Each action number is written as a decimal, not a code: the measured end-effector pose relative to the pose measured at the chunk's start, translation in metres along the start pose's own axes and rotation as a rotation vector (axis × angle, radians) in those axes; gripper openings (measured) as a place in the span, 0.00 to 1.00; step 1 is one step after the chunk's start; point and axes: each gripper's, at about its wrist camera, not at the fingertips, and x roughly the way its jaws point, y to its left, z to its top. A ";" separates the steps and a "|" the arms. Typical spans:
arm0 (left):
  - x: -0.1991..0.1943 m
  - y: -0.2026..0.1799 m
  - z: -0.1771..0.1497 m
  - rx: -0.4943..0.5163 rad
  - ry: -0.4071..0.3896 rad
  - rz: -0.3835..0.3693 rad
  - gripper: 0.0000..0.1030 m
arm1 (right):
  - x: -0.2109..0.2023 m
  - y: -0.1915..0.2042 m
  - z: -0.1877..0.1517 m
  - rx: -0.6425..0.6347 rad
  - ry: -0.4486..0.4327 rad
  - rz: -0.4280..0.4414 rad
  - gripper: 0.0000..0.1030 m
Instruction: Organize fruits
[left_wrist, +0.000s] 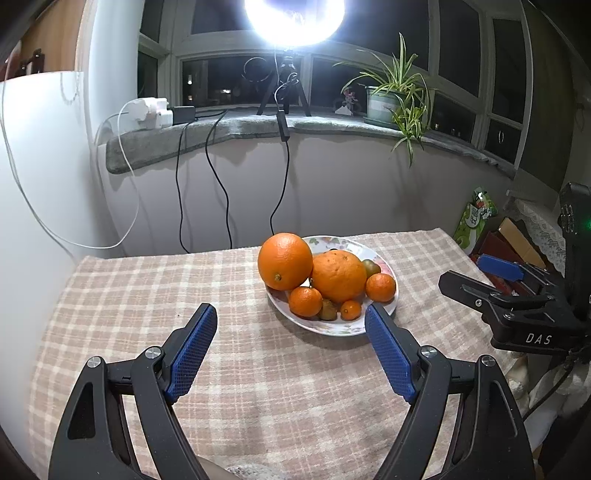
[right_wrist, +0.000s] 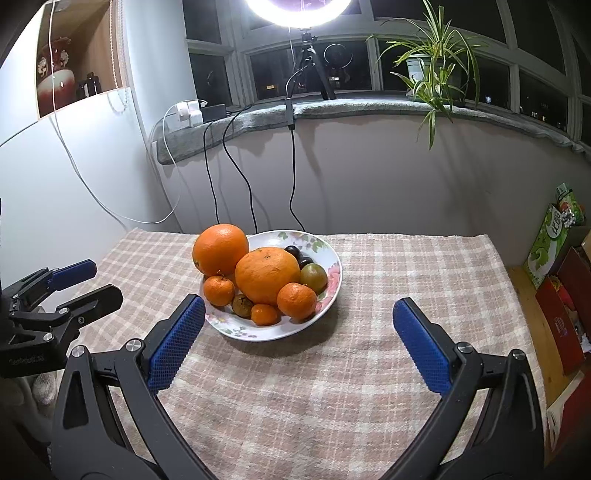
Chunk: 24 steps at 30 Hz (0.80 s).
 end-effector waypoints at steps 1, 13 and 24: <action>0.000 0.000 0.000 -0.001 -0.001 -0.001 0.80 | 0.000 0.000 0.000 -0.001 -0.001 0.001 1.00; -0.001 0.001 0.000 -0.003 -0.002 0.001 0.80 | 0.001 0.003 -0.001 -0.002 0.005 0.007 1.00; 0.000 0.001 -0.001 -0.002 0.000 0.005 0.80 | 0.004 0.003 -0.003 0.001 0.016 0.006 1.00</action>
